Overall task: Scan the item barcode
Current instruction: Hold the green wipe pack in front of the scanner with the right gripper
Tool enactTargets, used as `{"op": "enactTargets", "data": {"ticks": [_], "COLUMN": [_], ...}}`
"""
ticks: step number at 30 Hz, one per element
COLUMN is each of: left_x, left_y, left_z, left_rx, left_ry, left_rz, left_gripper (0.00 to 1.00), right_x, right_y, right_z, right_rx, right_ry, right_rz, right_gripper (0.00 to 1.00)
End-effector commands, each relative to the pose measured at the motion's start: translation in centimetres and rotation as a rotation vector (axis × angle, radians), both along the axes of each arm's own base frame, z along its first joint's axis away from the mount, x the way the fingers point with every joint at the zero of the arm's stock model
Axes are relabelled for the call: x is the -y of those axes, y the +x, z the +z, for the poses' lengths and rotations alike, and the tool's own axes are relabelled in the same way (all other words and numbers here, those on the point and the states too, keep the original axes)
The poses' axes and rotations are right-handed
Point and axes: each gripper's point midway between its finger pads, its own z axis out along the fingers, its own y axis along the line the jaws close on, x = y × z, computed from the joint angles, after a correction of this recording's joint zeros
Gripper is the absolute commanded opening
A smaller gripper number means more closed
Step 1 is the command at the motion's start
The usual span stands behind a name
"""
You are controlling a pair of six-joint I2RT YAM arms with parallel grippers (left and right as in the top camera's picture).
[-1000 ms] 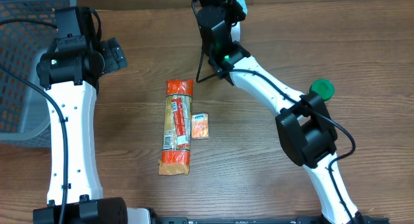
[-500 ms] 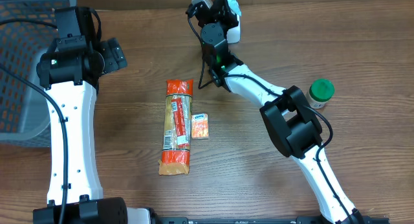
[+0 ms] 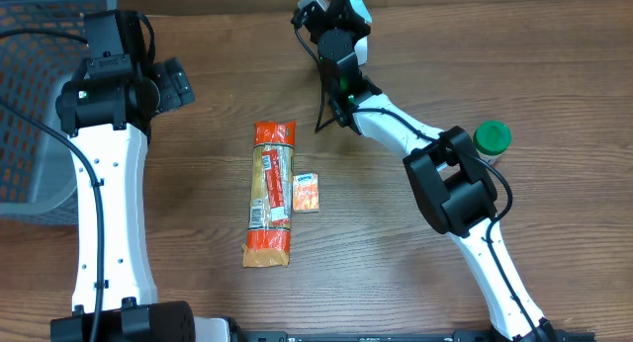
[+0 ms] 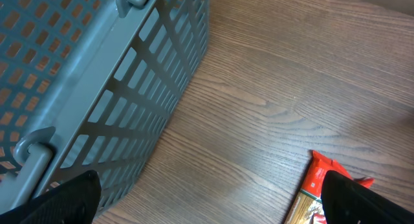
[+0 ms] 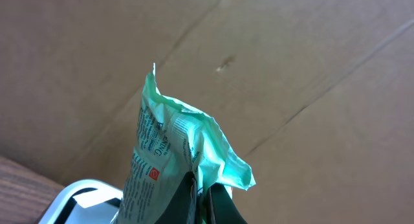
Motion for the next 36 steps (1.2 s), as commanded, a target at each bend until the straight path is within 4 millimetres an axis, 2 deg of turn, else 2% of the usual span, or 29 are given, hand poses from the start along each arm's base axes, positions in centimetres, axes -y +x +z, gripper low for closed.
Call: {"op": "enactTargets", "data": {"ticks": [1, 3, 6, 12, 21, 27, 30, 33, 36], "left_x": [-0.2, -0.2, -0.2, -0.2, -0.2, -0.2, -0.2, -0.2, -0.2], "left_y": [-0.1, -0.1, -0.1, -0.1, -0.1, -0.1, -0.1, -0.1, -0.1], "left_z": [1.3, 1.3, 1.3, 1.3, 1.3, 1.3, 1.3, 1.3, 1.3], "left_rx": [0.029, 0.029, 0.029, 0.029, 0.029, 0.029, 0.029, 0.029, 0.029], "left_ry": [0.02, 0.02, 0.02, 0.02, 0.02, 0.02, 0.02, 0.02, 0.02], "left_rz": [0.001, 0.001, 0.001, 0.001, 0.001, 0.001, 0.001, 0.001, 0.001], "left_gripper": [1.0, 1.0, 1.0, 1.0, 1.0, 1.0, 1.0, 1.0, 1.0], "right_x": [-0.3, -0.2, 0.6, 1.5, 0.3, 2.2, 3.2, 3.6, 3.9], "right_y": [0.3, 0.3, 0.1, -0.1, -0.8, -1.8, -2.7, -3.3, -4.1], "right_z": [-1.9, -1.9, -0.8, -0.9, -0.1, 4.1, 7.1, 9.2, 10.5], "right_rx": [-0.015, -0.008, 0.045, 0.046, 0.076, 0.164, 0.192, 0.162, 0.093], "right_ry": [0.019, 0.073, 0.17, 0.194, 0.219, 0.294, 0.324, 0.299, 0.261], "right_rz": [0.006, 0.001, -0.041, -0.095, -0.083, -0.184, -0.231, -0.248, -0.266], "right_gripper": [0.04, 0.04, 0.04, 0.03, 0.03, 0.03, 0.03, 0.03, 0.03]}}
